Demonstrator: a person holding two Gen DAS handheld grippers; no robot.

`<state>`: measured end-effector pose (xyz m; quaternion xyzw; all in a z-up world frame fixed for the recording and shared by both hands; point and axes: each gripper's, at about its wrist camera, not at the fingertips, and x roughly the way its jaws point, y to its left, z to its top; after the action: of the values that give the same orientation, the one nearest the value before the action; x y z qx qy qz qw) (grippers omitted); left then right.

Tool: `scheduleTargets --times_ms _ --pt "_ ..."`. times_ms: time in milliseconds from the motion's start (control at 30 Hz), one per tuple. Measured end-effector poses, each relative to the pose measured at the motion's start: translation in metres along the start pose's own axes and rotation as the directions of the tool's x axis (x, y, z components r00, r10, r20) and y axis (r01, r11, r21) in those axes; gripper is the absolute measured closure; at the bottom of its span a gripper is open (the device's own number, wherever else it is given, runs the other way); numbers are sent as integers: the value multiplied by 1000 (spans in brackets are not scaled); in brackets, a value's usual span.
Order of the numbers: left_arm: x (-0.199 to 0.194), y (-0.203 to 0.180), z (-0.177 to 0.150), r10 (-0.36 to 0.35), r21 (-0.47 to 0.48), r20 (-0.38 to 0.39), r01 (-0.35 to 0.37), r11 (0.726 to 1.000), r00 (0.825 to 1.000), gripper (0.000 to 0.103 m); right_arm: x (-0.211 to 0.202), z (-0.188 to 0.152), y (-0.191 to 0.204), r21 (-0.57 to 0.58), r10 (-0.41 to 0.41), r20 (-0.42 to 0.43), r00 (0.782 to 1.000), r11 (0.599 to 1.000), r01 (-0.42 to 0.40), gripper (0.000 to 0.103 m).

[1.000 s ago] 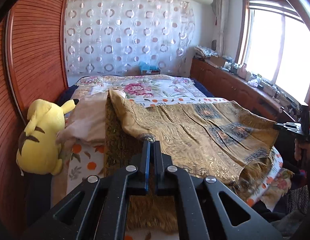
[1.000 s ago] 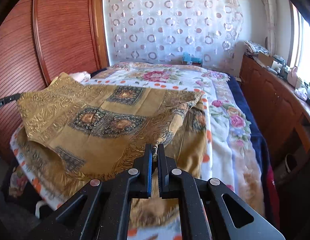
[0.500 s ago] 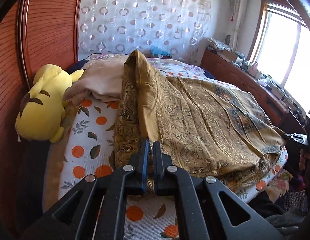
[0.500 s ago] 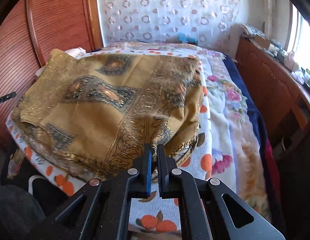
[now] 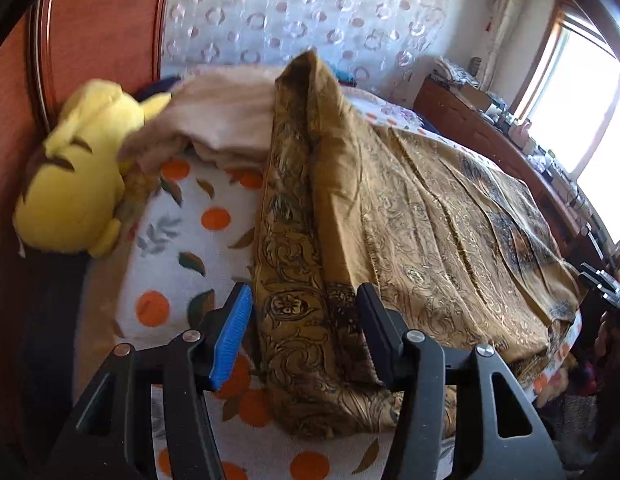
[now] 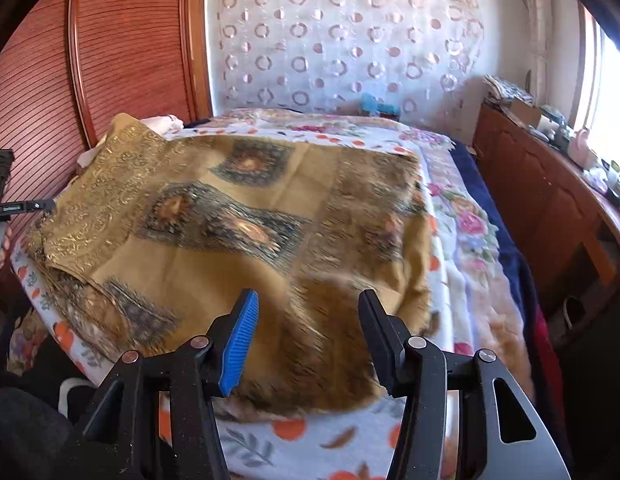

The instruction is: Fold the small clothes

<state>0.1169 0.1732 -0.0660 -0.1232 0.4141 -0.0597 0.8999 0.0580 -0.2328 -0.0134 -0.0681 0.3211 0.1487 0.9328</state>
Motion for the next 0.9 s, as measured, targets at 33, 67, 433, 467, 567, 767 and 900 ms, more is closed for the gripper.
scheduleTargets --times_ms 33,67,433,467,567,767,900 --pt "2 0 -1 -5 -2 -5 5 1000 1000 47 4 1 2 0 10 6 1000 1000 -10 48" --pt "2 -1 -3 -3 -1 -6 3 1000 1000 47 7 3 6 1 28 16 999 1000 -28 47" --pt "-1 -10 -9 27 37 6 -27 999 1000 46 71 4 38 -15 82 -33 996 997 -82 38" --pt "-1 -10 -10 30 37 8 -30 999 1000 45 76 3 40 -13 76 -43 996 997 -77 38" --pt "-2 -11 -11 36 34 12 -36 999 999 45 83 0 43 -17 49 -49 998 999 -50 37" --pt "-4 -11 -14 6 5 15 -6 1000 1000 45 87 0 46 -33 34 -48 998 999 -35 36" --pt "-5 -15 -17 -8 1 17 8 1000 1000 54 88 0 49 -35 34 -47 998 999 -36 35"
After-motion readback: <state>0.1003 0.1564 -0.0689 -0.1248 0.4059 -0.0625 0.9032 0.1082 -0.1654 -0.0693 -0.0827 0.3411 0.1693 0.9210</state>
